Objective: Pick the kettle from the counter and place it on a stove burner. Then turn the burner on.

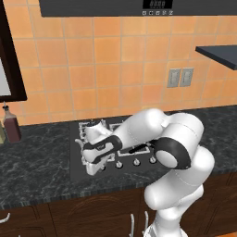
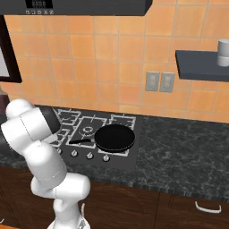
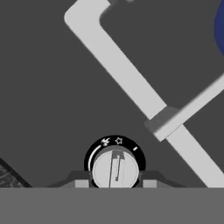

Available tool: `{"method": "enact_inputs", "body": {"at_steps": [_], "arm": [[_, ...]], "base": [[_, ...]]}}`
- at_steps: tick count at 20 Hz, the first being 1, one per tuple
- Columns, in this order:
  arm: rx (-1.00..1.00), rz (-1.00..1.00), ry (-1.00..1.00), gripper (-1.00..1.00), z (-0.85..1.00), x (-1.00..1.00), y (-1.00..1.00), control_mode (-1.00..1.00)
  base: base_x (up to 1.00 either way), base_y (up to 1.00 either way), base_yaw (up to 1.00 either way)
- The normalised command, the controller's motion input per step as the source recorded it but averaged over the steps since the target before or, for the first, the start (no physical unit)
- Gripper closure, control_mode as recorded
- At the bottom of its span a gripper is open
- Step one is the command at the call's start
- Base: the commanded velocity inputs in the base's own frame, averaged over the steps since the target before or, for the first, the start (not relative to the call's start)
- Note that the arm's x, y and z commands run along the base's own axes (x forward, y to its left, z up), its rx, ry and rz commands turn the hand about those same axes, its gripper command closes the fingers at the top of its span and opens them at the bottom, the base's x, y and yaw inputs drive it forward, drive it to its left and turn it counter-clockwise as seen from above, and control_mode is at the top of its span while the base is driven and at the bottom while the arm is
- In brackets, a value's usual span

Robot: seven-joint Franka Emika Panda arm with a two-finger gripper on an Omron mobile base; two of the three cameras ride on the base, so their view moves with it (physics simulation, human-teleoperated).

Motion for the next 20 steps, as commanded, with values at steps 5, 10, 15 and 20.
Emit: {"method": "enact_inputs", "body": {"at_steps": [5, 10, 15, 20], "arm": [[0.00, 0.23, 0.00, 1.00, 0.00, 0.00, -0.03, -1.00], [0.00, 0.23, 0.00, 1.00, -0.03, 0.00, -0.06, -1.00], [0.00, 0.22, 0.00, 1.00, 0.00, 0.00, -0.06, -1.00], [0.00, 0.09, 0.00, 1.00, 0.00, -0.06, 0.00, -1.00]], "base": [[0.00, 0.00, 0.00], [0.00, 0.00, 0.00], [0.00, 0.00, 0.00], [0.00, 0.00, 0.00]]}}
